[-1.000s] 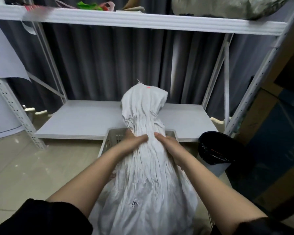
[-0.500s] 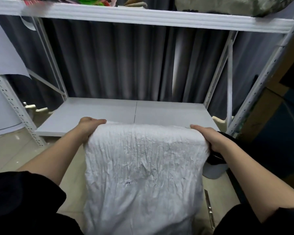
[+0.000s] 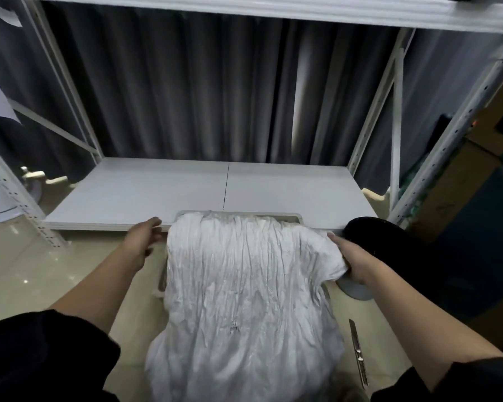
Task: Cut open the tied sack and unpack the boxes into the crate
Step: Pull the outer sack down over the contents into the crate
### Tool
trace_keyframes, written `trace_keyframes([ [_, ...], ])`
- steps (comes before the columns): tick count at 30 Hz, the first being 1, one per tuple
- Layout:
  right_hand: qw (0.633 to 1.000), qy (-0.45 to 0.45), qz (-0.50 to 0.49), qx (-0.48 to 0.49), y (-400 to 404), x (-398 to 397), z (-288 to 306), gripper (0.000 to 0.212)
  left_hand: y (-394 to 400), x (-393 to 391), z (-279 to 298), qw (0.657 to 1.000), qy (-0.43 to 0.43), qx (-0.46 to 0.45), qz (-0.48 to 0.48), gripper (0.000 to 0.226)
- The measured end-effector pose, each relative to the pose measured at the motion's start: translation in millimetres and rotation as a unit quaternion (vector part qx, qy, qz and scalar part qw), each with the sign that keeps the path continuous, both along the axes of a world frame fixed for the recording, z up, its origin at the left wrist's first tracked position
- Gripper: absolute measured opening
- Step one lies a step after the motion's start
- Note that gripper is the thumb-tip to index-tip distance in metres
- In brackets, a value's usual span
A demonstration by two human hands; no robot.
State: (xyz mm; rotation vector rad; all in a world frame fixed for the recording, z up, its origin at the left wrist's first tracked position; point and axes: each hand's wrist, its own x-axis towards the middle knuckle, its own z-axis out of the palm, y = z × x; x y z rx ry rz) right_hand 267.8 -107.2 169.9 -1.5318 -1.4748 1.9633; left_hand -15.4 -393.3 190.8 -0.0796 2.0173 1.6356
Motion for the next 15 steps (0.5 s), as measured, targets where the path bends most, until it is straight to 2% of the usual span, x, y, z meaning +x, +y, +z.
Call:
trace_keyframes([
  [2, 0.992, 0.105, 0.025, -0.059, -9, -2, 10, 0.046, 0, 14, -1, 0.995, -0.051, 0.032, -0.085, 0.027],
  [4, 0.981, 0.184, 0.013, -0.065, -9, 0, 13, 0.049, -1, 26, -7, 0.989, -0.025, 0.041, -0.140, 0.031],
  [6, 0.971, 0.227, 0.033, -0.067, -6, 10, 5, 0.046, -4, 38, -16, 0.974, -0.005, 0.032, -0.226, 0.032],
  [7, 0.971, 0.222, 0.052, -0.072, -5, 15, -3, 0.046, -7, 45, -21, 0.956, -0.011, 0.016, -0.294, 0.030],
  [9, 0.984, 0.128, 0.115, -0.052, -3, 22, -18, 0.042, -9, 53, -30, 0.929, -0.026, -0.011, -0.370, 0.033],
  [10, 0.985, 0.072, 0.155, -0.024, -4, 22, -24, 0.039, -8, 53, -35, 0.935, -0.019, -0.020, -0.354, 0.039],
  [13, 0.980, -0.048, 0.172, 0.087, 0, 12, -31, 0.040, -7, 43, -44, 0.969, 0.029, -0.092, -0.227, 0.037],
  [15, 0.976, -0.104, 0.162, 0.105, 7, 4, -26, 0.049, -17, 27, -44, 0.982, 0.008, -0.130, -0.140, 0.040],
])
